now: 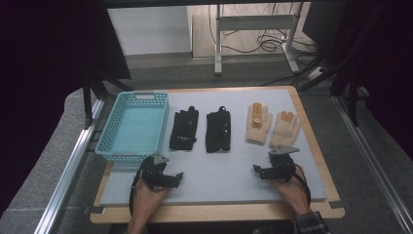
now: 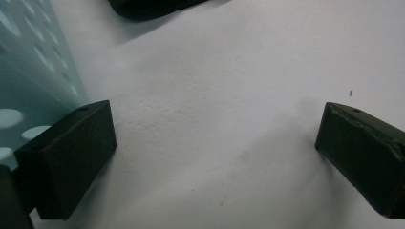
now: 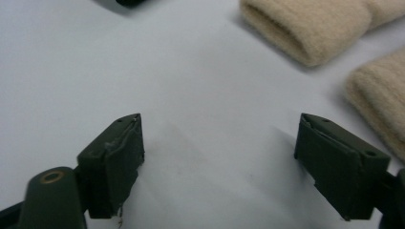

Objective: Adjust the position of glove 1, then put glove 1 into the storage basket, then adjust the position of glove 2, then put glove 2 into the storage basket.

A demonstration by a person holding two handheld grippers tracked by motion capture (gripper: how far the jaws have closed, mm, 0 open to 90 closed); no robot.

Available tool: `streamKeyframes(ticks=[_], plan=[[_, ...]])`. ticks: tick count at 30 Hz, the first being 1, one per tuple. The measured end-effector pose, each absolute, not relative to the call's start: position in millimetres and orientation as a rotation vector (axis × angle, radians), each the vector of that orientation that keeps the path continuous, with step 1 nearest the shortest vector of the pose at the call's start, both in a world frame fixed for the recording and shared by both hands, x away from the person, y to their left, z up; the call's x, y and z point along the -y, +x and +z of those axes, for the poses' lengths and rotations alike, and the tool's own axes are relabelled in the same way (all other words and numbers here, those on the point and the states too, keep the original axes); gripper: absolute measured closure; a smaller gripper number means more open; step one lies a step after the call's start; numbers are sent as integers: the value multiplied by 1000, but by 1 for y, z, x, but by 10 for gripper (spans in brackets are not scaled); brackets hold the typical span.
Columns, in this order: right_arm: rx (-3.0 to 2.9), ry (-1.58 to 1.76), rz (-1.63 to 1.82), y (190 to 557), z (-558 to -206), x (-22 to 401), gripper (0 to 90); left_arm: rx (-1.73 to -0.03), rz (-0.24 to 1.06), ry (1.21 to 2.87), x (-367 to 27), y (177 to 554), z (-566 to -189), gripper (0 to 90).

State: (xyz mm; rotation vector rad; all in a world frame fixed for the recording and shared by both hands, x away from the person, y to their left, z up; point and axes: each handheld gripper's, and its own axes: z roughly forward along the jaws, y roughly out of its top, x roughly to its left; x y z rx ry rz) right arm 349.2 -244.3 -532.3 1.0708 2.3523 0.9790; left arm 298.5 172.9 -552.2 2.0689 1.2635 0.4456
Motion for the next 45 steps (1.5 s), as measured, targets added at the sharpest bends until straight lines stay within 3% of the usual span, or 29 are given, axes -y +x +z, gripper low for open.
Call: streamKeyframes(ticks=[8, 30, 45], plan=[[-2368, 1061, 976, 349, -533, 244, 126, -1263, 447, 2069, -173, 298, -552, 5], [-2357, 1097, 967, 349, -532, 241, 133, -1263, 448, 2067, -173, 298, -552, 7], [-2387, 1074, 1003, 352, -522, 235, 239, -1263, 449, 2067, -173, 298, -552, 7]])
